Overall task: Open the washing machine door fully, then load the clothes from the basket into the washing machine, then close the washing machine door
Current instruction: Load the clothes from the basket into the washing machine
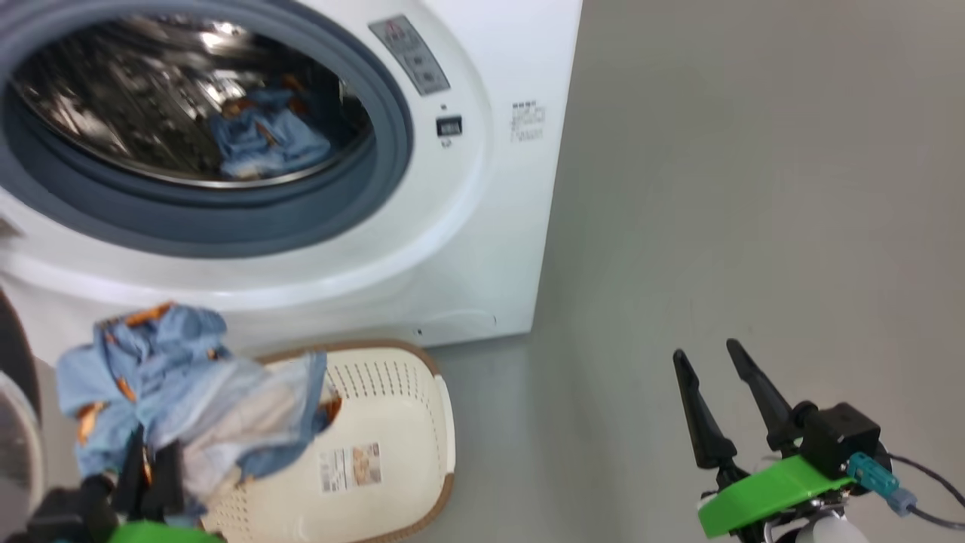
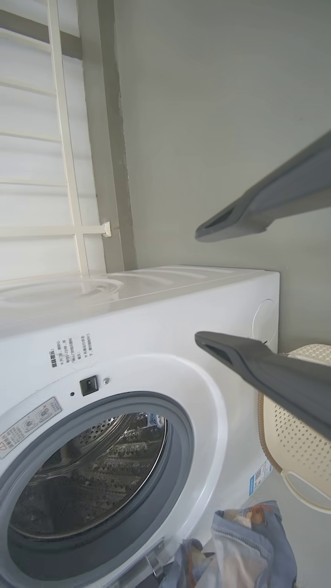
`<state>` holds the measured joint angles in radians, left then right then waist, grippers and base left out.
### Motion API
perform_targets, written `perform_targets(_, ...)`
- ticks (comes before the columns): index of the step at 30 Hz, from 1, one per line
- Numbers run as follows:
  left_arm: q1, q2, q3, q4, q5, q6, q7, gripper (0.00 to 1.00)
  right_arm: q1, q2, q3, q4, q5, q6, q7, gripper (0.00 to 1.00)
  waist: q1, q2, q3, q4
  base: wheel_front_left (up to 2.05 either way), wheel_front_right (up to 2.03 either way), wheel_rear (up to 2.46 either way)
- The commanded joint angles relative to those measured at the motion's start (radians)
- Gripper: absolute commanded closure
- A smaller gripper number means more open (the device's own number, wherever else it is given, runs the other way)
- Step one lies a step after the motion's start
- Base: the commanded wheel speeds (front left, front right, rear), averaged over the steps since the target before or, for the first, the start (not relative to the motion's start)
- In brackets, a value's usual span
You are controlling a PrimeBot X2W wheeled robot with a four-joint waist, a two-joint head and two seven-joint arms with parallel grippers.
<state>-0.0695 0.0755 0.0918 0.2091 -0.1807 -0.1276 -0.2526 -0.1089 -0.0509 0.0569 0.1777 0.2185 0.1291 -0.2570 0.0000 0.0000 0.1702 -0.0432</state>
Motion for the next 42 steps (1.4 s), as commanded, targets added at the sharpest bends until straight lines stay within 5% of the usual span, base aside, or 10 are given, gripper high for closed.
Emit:
perform_targets(1, 0.026, 0.010, 0.036, -0.046, 0.019, 0.001, -0.009, 1.00, 0.016, 0.001, 0.025, -0.022, -0.006, 0.002, -0.005, 0.00, 0.0000, 0.0000, -0.074, 0.016, 0.00, 0.00, 0.00)
perform_targets(25, 0.220, -0.021, 0.051, -0.137, 0.030, 0.037, -0.009, 1.00, 0.113, 0.001, -0.002, -0.023, -0.008, 0.002, -0.005, 0.00, 0.0000, 0.0000, -0.165, 0.025, 0.00, 0.00, 0.00)
perform_targets(42, 0.080, -0.024, 0.011, -0.145, 0.004, 0.027, -0.009, 1.00, 0.055, 0.001, 0.036, -0.034, -0.016, 0.002, -0.005, 0.00, 0.0000, 0.0000, -0.027, 0.001, 0.00, 0.00, 0.00)
